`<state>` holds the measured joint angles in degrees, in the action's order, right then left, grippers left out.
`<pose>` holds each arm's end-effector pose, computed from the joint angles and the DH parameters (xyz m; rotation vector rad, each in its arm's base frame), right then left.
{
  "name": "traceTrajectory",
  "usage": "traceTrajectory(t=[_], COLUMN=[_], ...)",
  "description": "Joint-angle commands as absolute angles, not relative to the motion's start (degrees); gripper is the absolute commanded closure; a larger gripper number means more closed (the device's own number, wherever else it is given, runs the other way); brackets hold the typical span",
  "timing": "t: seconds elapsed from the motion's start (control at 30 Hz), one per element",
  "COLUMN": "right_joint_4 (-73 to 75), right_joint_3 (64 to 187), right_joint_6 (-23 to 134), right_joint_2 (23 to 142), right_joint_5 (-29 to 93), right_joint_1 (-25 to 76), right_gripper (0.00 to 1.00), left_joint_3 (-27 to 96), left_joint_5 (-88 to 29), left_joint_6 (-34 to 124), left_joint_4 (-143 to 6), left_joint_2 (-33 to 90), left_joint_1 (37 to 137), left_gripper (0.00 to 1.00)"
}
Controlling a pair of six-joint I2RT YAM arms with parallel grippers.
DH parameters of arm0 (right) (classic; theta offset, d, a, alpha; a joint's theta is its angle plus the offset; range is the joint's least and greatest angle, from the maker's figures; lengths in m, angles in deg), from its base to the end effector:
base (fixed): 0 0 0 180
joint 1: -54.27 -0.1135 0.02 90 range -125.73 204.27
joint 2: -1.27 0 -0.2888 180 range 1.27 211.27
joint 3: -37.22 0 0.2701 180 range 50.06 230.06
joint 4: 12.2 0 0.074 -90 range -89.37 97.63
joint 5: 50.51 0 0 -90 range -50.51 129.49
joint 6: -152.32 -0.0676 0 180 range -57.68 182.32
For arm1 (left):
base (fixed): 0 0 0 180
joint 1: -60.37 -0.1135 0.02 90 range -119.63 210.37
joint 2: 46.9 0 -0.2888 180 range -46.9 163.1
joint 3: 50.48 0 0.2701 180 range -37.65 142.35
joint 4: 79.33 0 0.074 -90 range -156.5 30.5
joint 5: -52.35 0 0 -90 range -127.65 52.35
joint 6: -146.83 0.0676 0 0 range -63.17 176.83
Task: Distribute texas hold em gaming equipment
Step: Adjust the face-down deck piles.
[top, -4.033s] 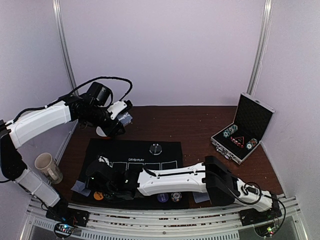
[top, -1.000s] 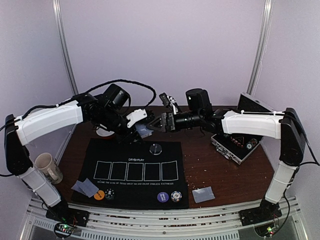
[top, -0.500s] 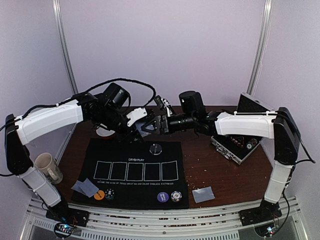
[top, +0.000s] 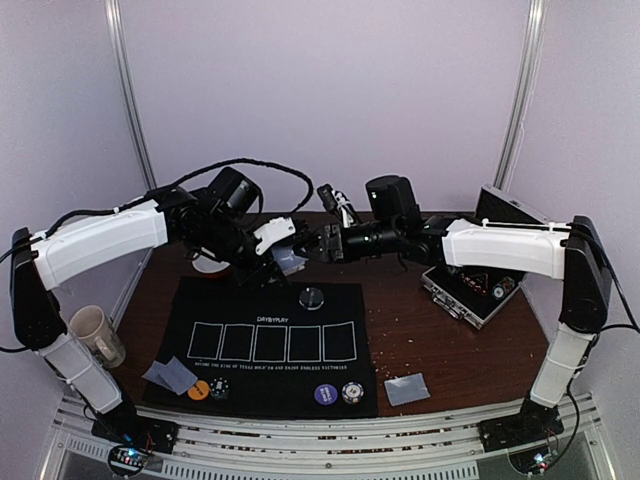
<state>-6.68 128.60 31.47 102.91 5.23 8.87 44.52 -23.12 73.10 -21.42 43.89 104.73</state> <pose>0.3022 0.3607 0.3129 -0.7210 1.9387 1.4293 0.2569 -0.2749 0.3097 1.3734 2.1387 -0.5161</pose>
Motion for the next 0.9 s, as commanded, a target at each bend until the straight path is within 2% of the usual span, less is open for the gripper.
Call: traceTrajectory(t=[0.0,0.23,0.4,0.6,0.87], right_joint_4=[-2.03,-9.27,-12.04,-13.63,-22.06], right_joint_3=[129.39,129.12,127.89,128.06,129.43], right_joint_6=[33.71,32.25,31.37,29.99,24.18], right_joint_2=[100.93,101.74,100.93,103.04,107.69], right_joint_5=[8.31,-2.02,-0.69,-1.11,-5.91], right_joint_1=[9.41,9.01,9.19,9.27,8.94], right_gripper=[0.55,0.47,0.48,0.35,0.31], left_joint_3=[44.41,44.63,44.45,44.84,45.05], left_joint_5=[-22.61,-22.33,-22.33,-21.31,-21.07], left_joint_6=[74.06,73.99,73.82,73.72,73.36], left_joint_4=[-22.03,-22.02,-22.03,-22.02,-22.02], left_joint_2=[44.16,44.41,44.42,44.5,44.66], left_joint_1=[105.02,105.02,105.02,105.04,105.02], left_gripper=[0.55,0.55,0.55,0.55,0.55])
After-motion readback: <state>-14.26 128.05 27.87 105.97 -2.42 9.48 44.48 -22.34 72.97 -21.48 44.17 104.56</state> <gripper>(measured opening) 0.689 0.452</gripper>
